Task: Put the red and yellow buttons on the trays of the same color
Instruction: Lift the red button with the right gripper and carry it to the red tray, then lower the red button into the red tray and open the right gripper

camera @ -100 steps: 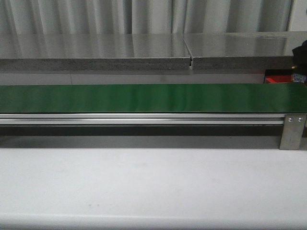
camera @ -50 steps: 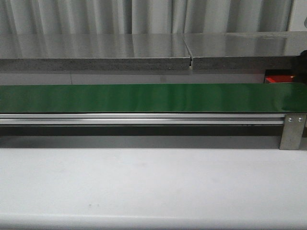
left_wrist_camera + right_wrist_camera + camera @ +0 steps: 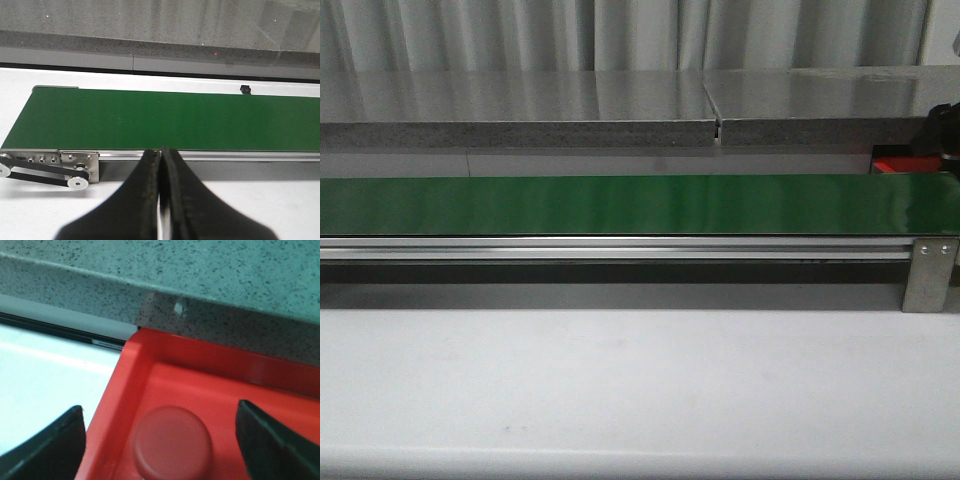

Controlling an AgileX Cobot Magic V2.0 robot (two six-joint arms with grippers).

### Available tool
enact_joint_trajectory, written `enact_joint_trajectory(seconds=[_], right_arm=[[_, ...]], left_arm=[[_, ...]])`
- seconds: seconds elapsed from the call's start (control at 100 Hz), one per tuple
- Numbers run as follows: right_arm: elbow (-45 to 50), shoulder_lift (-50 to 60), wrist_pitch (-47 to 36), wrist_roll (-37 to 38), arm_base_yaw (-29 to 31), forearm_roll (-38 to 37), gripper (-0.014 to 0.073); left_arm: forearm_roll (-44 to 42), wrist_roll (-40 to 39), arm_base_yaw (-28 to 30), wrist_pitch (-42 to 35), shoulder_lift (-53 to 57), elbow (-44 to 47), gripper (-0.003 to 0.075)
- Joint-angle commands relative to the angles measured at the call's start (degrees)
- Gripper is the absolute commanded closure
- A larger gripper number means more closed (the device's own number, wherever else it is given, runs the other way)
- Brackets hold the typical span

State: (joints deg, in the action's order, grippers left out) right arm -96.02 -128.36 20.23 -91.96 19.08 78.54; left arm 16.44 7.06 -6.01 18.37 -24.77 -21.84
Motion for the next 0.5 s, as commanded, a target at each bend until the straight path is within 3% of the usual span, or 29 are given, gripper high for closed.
enact_joint_trajectory(seconds=[0.0, 0.3, 0.49], right_arm=[[-2.1, 6.0, -0.1, 0.1, 0.3, 1.8, -0.0024], [-2.1, 12.8, 1.4, 0.8, 0.3, 1.8, -0.0024], [-1.4, 19.2, 3.3, 6.5, 0.3, -1.8, -0.0024]], left_arm=[[0.7, -0.3, -0.5, -4.3, -0.2, -1.6, 0.0741], [0.7, -0.3, -0.5, -4.3, -0.2, -1.6, 0.0741], [0.7, -0.3, -0.5, -4.3, -0.2, -1.6, 0.0741]])
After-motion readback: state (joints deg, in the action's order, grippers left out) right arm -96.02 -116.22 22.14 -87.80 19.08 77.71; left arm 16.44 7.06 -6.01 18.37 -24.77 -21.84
